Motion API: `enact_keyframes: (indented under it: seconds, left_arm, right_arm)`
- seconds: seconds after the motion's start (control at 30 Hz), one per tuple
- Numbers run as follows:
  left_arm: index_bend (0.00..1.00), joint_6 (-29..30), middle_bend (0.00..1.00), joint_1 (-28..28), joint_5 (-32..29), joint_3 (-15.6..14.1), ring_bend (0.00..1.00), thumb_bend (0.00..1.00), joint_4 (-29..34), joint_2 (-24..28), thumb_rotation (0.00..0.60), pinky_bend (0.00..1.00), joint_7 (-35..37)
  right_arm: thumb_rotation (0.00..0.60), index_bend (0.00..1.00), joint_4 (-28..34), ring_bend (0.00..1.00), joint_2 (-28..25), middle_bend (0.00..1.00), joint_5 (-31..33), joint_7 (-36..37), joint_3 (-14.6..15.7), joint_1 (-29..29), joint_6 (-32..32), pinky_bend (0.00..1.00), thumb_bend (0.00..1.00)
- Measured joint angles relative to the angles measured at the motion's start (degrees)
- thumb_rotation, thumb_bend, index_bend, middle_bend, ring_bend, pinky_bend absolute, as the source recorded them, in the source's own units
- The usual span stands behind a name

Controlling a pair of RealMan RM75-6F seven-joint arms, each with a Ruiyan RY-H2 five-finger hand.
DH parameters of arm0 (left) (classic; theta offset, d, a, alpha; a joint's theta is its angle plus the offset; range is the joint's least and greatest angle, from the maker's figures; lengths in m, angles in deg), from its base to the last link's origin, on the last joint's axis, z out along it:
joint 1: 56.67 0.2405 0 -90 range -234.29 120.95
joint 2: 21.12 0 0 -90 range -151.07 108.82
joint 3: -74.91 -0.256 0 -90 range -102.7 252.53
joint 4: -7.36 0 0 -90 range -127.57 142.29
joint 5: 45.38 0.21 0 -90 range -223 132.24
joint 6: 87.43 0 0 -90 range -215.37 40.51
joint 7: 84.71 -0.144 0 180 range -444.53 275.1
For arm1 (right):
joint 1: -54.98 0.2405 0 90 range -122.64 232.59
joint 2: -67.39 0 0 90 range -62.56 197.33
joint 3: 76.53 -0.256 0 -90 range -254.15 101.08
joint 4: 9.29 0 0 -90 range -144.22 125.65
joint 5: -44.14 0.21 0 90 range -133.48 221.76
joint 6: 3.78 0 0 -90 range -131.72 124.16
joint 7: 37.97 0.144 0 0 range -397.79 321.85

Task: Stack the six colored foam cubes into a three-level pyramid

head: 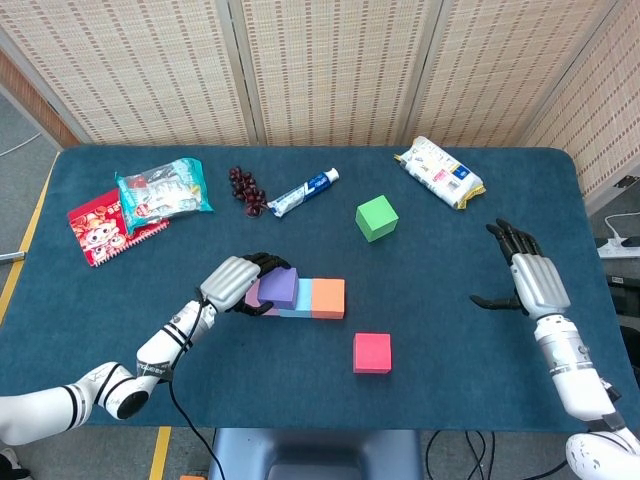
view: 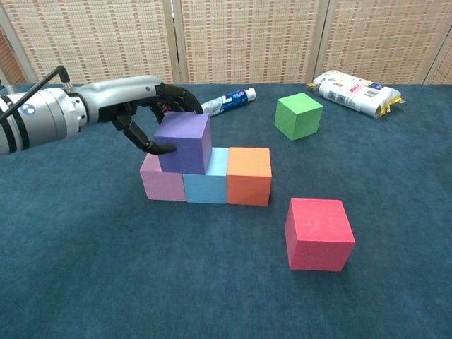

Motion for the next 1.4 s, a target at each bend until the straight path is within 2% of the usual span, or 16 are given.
enact_keyframes:
  seconds: [0.2, 0.37, 0.53, 0.8, 0.9, 1.03, 1.1, 1.27, 1.4]
  left_arm:
    - [0.18, -0.2, 0.16, 0.0, -0.1, -0.2, 0.15, 0.32, 0.1, -0.1, 0.6, 0.31, -0.3]
    - [0.11, -0.2, 0.07, 0.2, 0.0, -0.4, 0.06, 0.32, 0.7, 0.2, 0.6, 0.28, -0.4]
    - [0.08, 0.1, 0.02, 0.4, 0.4, -0.7, 0.03, 0.32, 1.6, 0.7, 0.6, 0.27, -0.7]
    - [0.06, 1.8, 0.0, 1.7, 0.8, -1.2, 0.0, 0.32, 4.0, 2.4, 0.6, 0.23, -1.2]
    - [0.05, 3.9, 0.0, 3.1, 0.9, -1.4, 0.0, 0.32, 5.4, 4.1, 0.6, 0.22, -1.5]
    - [0.05, 6.7, 0.0, 5.5, 0.6, -1.9, 0.0, 0.32, 6.8, 6.9, 0.6, 0.18, -4.1]
    - [0.06, 8.6, 0.0, 7.3, -0.1, -2.2, 0.0, 0.31, 7.6, 8.2, 0.6, 0.18, -5.9]
    - [0.1, 14.1, 0.02, 12.3, -1.4, -2.9, 0.0, 0.31, 9.3, 11.1, 0.6, 0.18, -6.6]
    - [0.13, 18.2, 0.03, 16.2, -1.4, -3.6, 0.0, 0.31, 9.9, 12.9, 0.6, 0.17, -5.9]
  right_arm:
    - [0.6, 0.0, 0.0, 0.0, -0.1, 0.0, 0.0, 0.1, 0.0, 0.0, 0.0, 0.0, 0.15]
    - [0.6, 0.0, 0.1, 0.0, -0.2, 0.0, -0.1, 0.1, 0.0, -0.1, 0.0, 0.0, 0.15]
    - [0.6, 0.0, 0.2, 0.0, -0.2, 0.0, -0.2, 0.2, -0.1, 0.0, 0.2, 0.0, 0.15]
    - [0.6, 0.0, -0.3, 0.0, -0.5, 0.0, 0.3, 1.2, -0.6, 0.4, 1.2, 0.0, 0.15]
    - [0.6, 0.0, -1.0, 0.0, -1.0, 0.0, 0.6, 2.5, -1.0, 1.4, 3.7, 0.01, 0.15]
    - [0.6, 0.0, -3.5, 0.0, -1.5, 0.04, 0.8, 4.3, -1.7, 4.4, 9.6, 0.12, 0.15]
    - [0.6, 0.0, -5.4, 0.0, -1.3, 0.04, 0.7, 4.5, -2.1, 6.5, 12.8, 0.13, 0.15]
    - [0.6, 0.0, -13.2, 0.0, 1.2, 0.05, 0.5, 3.8, -2.7, 14.5, 22.6, 0.13, 0.15]
    - [0.6, 0.02, -20.5, 0.0, 5.3, 0.07, 1.2, 2.0, -3.1, 20.9, 28.1, 0.13, 0.15]
